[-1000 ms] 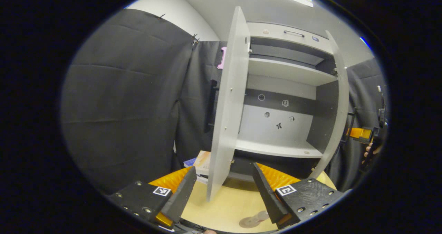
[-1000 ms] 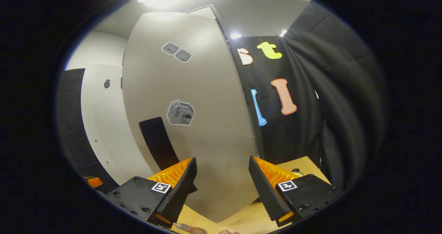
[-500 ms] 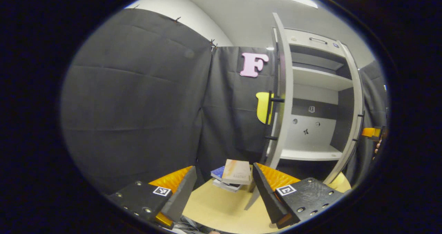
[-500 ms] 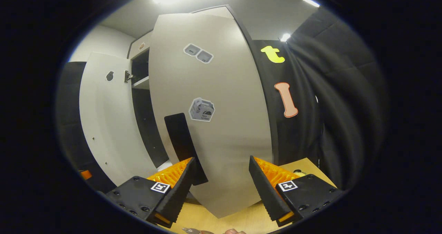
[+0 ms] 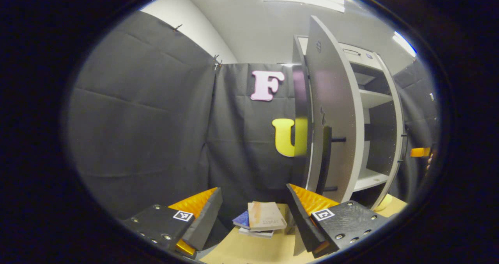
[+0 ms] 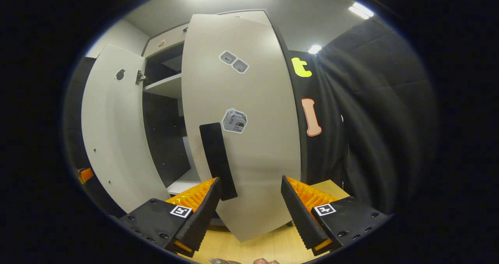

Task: Grasp the bottle in the cabinet with the left hand and place it on the coaster, then close the right door with the right hand and the left door with the left hand.

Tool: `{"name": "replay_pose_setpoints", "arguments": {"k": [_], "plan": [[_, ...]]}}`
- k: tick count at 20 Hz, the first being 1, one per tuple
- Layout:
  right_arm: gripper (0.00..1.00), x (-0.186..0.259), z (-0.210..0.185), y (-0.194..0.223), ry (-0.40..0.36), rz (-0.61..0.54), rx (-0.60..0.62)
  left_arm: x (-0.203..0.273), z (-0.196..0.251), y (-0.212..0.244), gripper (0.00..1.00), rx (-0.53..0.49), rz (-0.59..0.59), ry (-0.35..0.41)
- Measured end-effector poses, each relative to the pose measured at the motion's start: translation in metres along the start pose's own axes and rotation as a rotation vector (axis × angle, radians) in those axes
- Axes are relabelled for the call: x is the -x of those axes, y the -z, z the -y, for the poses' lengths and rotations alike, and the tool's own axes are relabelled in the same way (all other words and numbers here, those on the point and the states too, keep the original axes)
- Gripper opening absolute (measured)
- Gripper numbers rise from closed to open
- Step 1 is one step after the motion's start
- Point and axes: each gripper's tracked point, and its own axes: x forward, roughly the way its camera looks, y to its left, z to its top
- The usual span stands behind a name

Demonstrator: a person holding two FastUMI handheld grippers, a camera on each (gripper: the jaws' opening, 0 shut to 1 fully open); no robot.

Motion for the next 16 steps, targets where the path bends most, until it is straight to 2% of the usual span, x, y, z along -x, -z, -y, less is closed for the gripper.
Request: {"name": "replay_pose_setpoints", "arguments": {"k": [2, 3, 6, 7, 11, 16], "plan": [[0.98, 0.005, 0.0, 0.003, 0.029, -0.001, 0.006, -0.022, 0.013, -0.012, 0.88, 0.004, 0.024, 0.076], [0.98, 0.008, 0.002, 0.004, 0.044, -0.003, 0.008, -0.032, 0.018, -0.015, 1.0, 0.013, 0.028, 0.113], [0.98, 0.02, 0.013, 0.01, 0.083, -0.013, 0.011, -0.05, 0.041, -0.025, 1.0, 0.043, 0.039, 0.226], [0.98, 0.023, 0.019, 0.011, 0.103, -0.013, 0.012, -0.054, 0.045, -0.029, 0.94, 0.028, 0.057, 0.238], [0.98, 0.033, 0.038, 0.017, 0.157, -0.022, -0.005, -0.049, 0.053, -0.037, 0.96, -0.067, 0.075, 0.271], [0.98, 0.033, 0.048, 0.013, 0.155, -0.021, -0.061, -0.054, 0.06, -0.034, 0.99, -0.03, 0.06, 0.304]]}}
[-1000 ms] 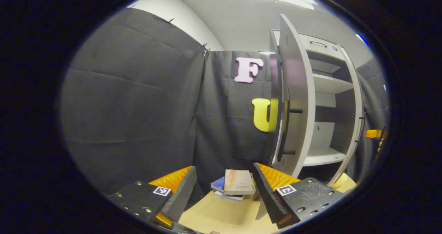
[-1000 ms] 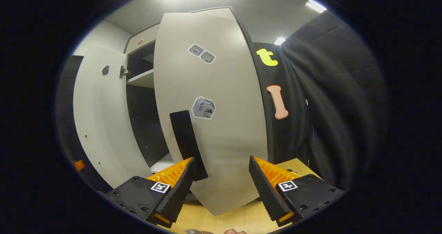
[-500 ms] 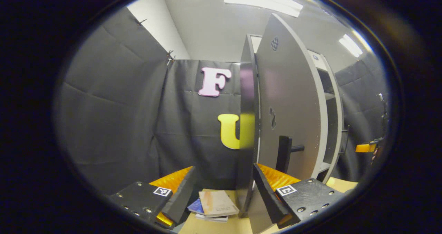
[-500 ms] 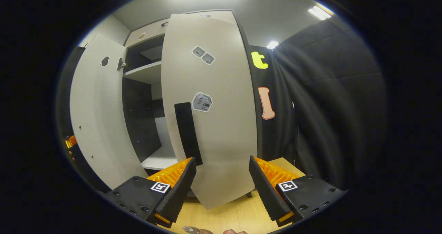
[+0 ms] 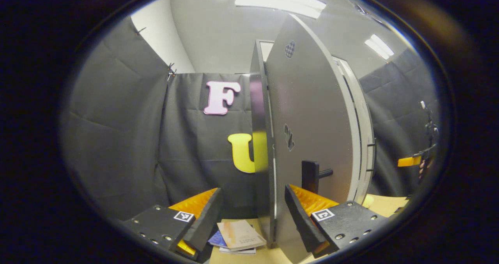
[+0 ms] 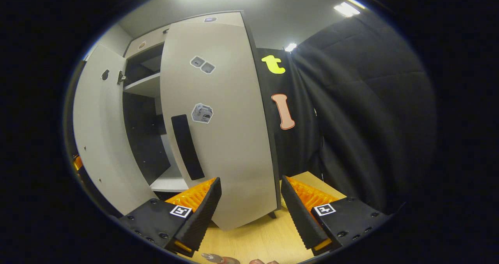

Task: Grasp the bottle in the cabinet with the left hand and place it on the coaster, then close the right door with the right hand and the left door with the left hand.

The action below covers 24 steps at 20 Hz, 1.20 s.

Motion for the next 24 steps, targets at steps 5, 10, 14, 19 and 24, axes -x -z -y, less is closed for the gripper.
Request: {"name": "replay_pose_setpoints", "arguments": {"k": [5, 10, 14, 19, 24], "plan": [[0.98, -0.001, 0.011, -0.007, -0.011, 0.012, 0.02, -0.01, 0.027, -0.007, 0.99, -0.007, -0.008, 0.029], [0.92, -0.004, 0.026, -0.007, -0.02, -0.008, 0.019, -0.013, 0.064, -0.006, 0.93, -0.017, -0.005, 0.032], [0.92, -0.004, 0.043, -0.011, -0.014, -0.008, 0.007, -0.02, 0.092, -0.005, 0.9, 0.01, -0.006, 0.042], [0.98, -0.001, 0.076, -0.016, 0.033, -0.005, 0.007, -0.032, 0.125, 0.0, 1.0, 0.081, -0.01, 0.029], [0.98, 0.003, 0.089, -0.023, 0.051, 0.002, -0.013, -0.05, 0.151, 0.006, 1.0, 0.195, -0.02, 0.055]]}}
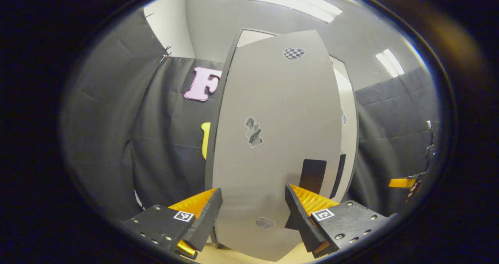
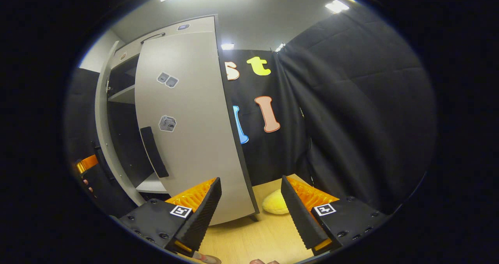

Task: Grasp the bottle in the cabinet with the left hand and place it on the coaster, then close the right door with the right hand and the left door with the left hand.

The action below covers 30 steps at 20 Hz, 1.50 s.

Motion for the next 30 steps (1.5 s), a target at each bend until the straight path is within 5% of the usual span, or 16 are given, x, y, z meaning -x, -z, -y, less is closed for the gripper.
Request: {"name": "replay_pose_setpoints", "arguments": {"k": [6, 7, 8, 20, 21, 30], "plan": [[0.92, -0.006, -0.001, -0.001, -0.011, 0.009, 0.061, 0.023, -0.026, 0.015, 0.99, 0.004, -0.032, -0.071], [0.98, -0.008, -0.003, -0.001, -0.021, 0.01, 0.063, 0.029, -0.03, 0.014, 0.99, 0.002, -0.03, -0.086], [0.92, -0.012, -0.008, -0.002, -0.033, 0.012, 0.064, 0.036, -0.035, 0.013, 0.93, 0.0, -0.026, -0.101], [0.98, -0.036, -0.085, -0.018, -0.24, 0.048, 0.075, 0.081, -0.062, -0.034, 0.99, -0.129, 0.03, -0.235], [0.92, -0.036, -0.088, -0.02, -0.247, 0.054, 0.076, 0.081, -0.062, -0.037, 0.99, -0.136, 0.031, -0.24], [0.98, -0.032, -0.076, -0.043, -0.227, 0.113, 0.045, 0.074, -0.037, -0.051, 1.0, -0.188, 0.037, -0.229]]}}
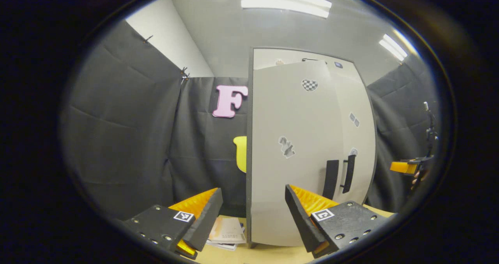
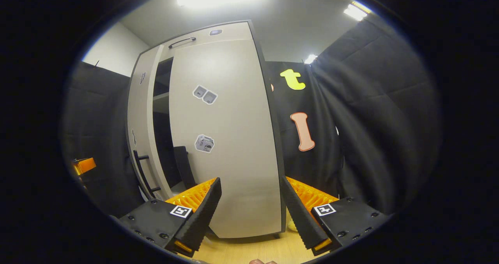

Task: Grasp the bottle in the cabinet with the left hand and place it on the coaster, then close the right door with the right hand and the left door with the left hand.

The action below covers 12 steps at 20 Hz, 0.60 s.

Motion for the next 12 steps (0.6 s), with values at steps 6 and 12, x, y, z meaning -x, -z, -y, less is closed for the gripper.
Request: {"name": "replay_pose_setpoints", "arguments": {"k": [6, 12], "plan": [[0.98, 0.011, 0.012, 0.005, 0.017, -0.011, -0.029, 0.003, 0.022, 0.004, 0.93, -0.017, -0.028, 0.028], [0.98, 0.019, 0.023, 0.003, 0.027, -0.004, -0.041, 0.009, 0.028, 0.0, 0.93, 0.028, -0.033, 0.03]]}}
